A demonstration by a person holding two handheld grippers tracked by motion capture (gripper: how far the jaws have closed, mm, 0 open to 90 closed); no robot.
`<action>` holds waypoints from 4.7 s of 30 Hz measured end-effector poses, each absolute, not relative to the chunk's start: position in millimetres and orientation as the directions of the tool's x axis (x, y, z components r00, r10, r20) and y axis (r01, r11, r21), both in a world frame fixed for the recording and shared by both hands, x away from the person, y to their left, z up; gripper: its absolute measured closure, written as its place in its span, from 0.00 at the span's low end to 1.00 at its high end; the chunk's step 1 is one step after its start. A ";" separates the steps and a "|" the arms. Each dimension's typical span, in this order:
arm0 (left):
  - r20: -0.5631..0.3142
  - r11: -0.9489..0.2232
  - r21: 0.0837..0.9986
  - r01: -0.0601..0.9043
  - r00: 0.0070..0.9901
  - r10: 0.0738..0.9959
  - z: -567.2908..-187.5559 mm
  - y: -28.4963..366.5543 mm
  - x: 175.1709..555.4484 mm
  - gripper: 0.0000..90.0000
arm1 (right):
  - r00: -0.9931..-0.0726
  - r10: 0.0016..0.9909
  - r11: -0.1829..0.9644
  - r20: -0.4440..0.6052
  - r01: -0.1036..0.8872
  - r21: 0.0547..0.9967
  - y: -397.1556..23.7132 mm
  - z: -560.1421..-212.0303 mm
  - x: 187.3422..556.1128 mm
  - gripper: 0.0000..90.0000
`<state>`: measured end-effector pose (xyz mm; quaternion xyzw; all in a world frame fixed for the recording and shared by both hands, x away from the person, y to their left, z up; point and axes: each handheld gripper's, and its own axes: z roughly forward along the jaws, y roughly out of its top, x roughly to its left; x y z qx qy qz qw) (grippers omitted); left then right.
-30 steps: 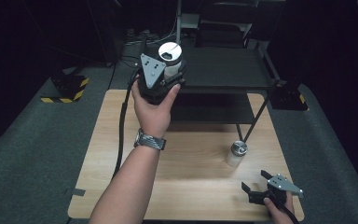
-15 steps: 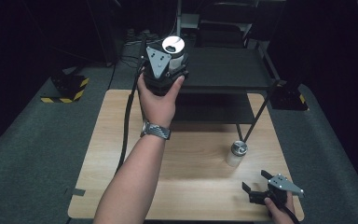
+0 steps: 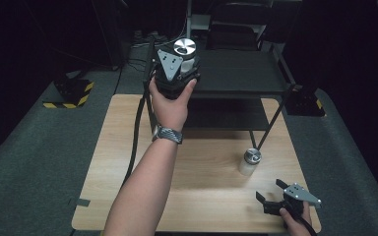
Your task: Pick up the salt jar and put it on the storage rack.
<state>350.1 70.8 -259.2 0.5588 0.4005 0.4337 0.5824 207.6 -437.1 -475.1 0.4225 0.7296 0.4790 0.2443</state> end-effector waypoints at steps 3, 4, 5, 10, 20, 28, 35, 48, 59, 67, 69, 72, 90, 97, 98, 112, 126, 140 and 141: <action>0.015 0.002 0.998 -0.056 0.305 0.952 -259.8 70.4 352.9 0.34 | -0.526 0.849 0.186 0.047 0.380 0.906 -437.3 -475.3 207.5 0.00; 0.017 0.001 0.998 -0.060 0.303 0.953 -261.1 69.3 354.1 0.34 | -0.526 0.849 0.186 0.047 0.380 0.906 -437.5 -475.2 207.6 0.00; 0.017 0.001 0.998 -0.060 0.303 0.953 -261.1 69.3 354.1 0.34 | -0.526 0.849 0.186 0.047 0.380 0.906 -437.5 -475.2 207.6 0.00; 0.018 0.002 0.998 -0.065 0.302 0.953 -263.5 68.6 356.3 0.34 | -0.526 0.849 0.184 0.049 0.380 0.907 -438.5 -475.5 208.2 0.00; -0.006 0.023 0.998 -0.050 0.313 0.950 -264.3 72.6 360.7 0.34 | -0.528 0.848 0.184 0.049 0.381 0.906 -439.0 -475.3 208.8 0.00; -0.008 0.017 1.000 -0.026 0.314 0.950 -258.0 72.9 361.2 0.34 | -0.526 0.849 0.183 0.049 0.379 0.907 -439.1 -475.6 208.2 0.00; -0.006 0.013 1.000 -0.019 0.313 0.950 -255.6 72.6 360.9 0.34 | -0.525 0.849 0.181 0.050 0.380 0.907 -439.2 -475.7 208.2 0.00; 0.012 -0.003 0.999 -0.033 0.265 0.964 -249.2 64.6 352.4 0.04 | -0.523 0.851 0.179 0.052 0.382 0.907 -439.0 -475.5 208.2 0.00; 0.023 -0.017 1.000 -0.026 0.281 0.959 -246.0 74.0 344.5 0.01 | -0.521 0.852 0.181 0.050 0.384 0.905 -438.3 -475.1 208.5 0.00; 0.023 -0.011 0.999 -0.044 0.300 0.954 -246.2 81.7 330.7 0.01 | -0.518 0.854 0.178 0.051 0.383 0.906 -438.3 -475.4 208.0 0.00; 0.020 -0.005 0.999 -0.051 0.305 0.952 -246.7 84.2 327.0 0.01 | -0.518 0.854 0.179 0.050 0.383 0.906 -438.1 -475.3 208.0 0.00; 0.022 -0.004 0.998 -0.060 0.309 0.951 -248.4 87.2 321.6 0.01 | -0.517 0.854 0.181 0.048 0.384 0.905 -437.7 -475.1 208.0 0.00; 0.012 0.020 0.995 -0.096 0.320 0.947 -271.9 114.4 285.7 0.01 | -0.516 0.856 0.189 0.040 0.384 0.904 -435.9 -474.5 207.4 0.00; 0.017 0.015 0.995 -0.098 0.320 0.947 -286.7 123.3 276.4 0.01 | -0.515 0.856 0.192 0.038 0.385 0.903 -435.2 -474.1 207.6 0.00; 0.015 0.017 0.995 -0.097 0.319 0.948 -288.1 123.9 275.5 0.01 | -0.516 0.856 0.192 0.037 0.384 0.903 -435.2 -474.1 207.5 0.00; 0.009 0.022 0.996 -0.088 0.342 0.940 -318.0 136.3 255.1 0.01 | -0.513 0.858 0.191 0.037 0.385 0.903 -434.9 -474.1 207.3 0.00; 0.018 0.009 0.997 -0.070 0.375 0.927 -367.6 144.2 238.7 0.01 | -0.512 0.858 0.193 0.035 0.384 0.903 -434.5 -474.2 207.1 0.00; 0.011 -0.006 1.000 -0.012 0.398 0.917 -409.2 154.4 222.9 0.01 | -0.511 0.859 0.202 0.022 0.379 0.903 -432.6 -474.0 206.4 0.00; 0.011 -0.009 1.000 -0.006 0.400 0.917 -412.3 155.5 221.9 0.01 | -0.511 0.859 0.202 0.022 0.379 0.903 -432.6 -474.0 206.3 0.00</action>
